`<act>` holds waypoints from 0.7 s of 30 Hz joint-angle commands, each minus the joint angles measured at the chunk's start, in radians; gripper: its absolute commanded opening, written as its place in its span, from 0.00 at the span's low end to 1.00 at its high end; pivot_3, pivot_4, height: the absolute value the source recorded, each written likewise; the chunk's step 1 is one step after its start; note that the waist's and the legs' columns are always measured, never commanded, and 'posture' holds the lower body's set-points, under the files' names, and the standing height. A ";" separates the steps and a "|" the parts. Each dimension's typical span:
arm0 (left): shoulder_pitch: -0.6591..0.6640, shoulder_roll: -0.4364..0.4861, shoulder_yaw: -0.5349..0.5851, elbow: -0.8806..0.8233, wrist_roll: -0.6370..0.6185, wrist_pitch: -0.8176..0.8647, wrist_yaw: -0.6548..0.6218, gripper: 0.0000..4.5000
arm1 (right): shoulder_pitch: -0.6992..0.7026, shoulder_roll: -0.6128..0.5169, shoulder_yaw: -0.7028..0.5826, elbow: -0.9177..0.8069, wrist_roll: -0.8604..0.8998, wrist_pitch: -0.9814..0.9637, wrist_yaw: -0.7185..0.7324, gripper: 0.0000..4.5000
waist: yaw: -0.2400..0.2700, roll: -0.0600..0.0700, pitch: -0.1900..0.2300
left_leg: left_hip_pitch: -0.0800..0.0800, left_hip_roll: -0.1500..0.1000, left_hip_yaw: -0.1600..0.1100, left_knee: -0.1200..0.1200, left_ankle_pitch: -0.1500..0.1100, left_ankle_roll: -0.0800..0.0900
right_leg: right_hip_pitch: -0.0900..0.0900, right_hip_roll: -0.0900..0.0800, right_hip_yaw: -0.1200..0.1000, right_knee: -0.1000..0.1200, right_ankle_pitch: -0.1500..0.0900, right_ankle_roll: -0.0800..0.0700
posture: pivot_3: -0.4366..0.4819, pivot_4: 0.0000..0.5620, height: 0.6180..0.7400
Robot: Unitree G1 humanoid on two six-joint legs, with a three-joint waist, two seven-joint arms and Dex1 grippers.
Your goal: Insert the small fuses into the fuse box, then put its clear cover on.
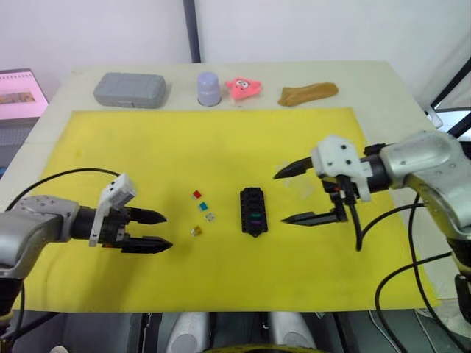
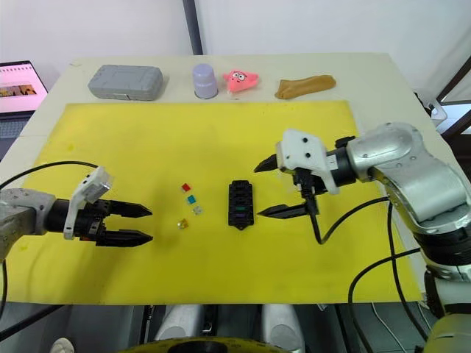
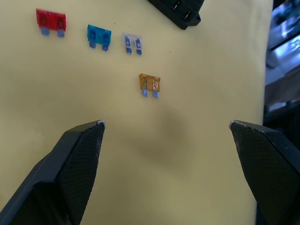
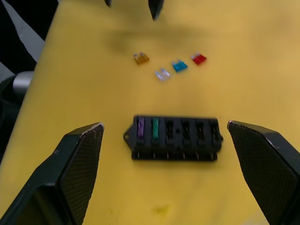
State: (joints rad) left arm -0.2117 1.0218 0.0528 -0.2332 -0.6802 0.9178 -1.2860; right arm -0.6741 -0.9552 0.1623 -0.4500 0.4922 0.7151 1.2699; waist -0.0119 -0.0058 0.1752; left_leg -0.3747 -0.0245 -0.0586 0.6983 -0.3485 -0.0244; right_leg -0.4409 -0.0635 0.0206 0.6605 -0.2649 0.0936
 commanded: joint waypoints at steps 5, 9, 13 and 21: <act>-0.125 -0.107 -0.061 0.090 -0.083 0.172 0.038 1.00 | -0.031 0.037 0.029 -0.065 0.011 0.021 -0.036 0.99 | -0.001 0.000 0.000 | 0.000 0.000 0.000 0.001 0.000 0.000 | 0.000 0.000 0.000 0.001 0.000 0.000 | 0.48 0.27 1.00; -0.168 -0.139 -0.065 0.132 -0.104 0.221 0.050 0.81 | -0.033 0.046 0.036 -0.085 0.019 0.038 -0.051 1.00 | -0.002 0.000 0.000 | 0.000 0.000 0.000 0.001 0.000 -0.001 | -0.001 0.000 0.000 0.002 0.000 0.000 | 0.48 0.27 1.00; -0.194 -0.168 -0.095 0.178 -0.088 0.231 0.063 0.70 | -0.030 0.046 0.037 -0.093 0.019 0.042 -0.058 1.00 | -0.002 -0.001 0.000 | 0.000 0.000 0.000 0.000 0.003 -0.005 | -0.001 0.000 0.000 0.002 0.000 0.000 | 0.48 0.27 1.00; -0.213 -0.179 -0.149 0.224 -0.076 0.248 0.045 0.70 | -0.037 0.046 0.047 -0.093 0.013 0.047 -0.066 1.00 | -0.002 -0.001 0.000 | 0.000 -0.001 0.000 0.000 0.003 -0.006 | -0.001 0.000 0.000 0.002 0.000 0.000 | 0.48 0.27 1.00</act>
State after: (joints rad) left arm -0.4092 0.8402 -0.0899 -0.0142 -0.7578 1.1656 -1.2287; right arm -0.6882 -0.9119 0.2233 -0.5141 0.4964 0.7598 1.2093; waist -0.0137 -0.0063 0.1748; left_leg -0.3744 -0.0251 -0.0590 0.6987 -0.3452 -0.0304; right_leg -0.4415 -0.0637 0.0209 0.6621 -0.2649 0.0936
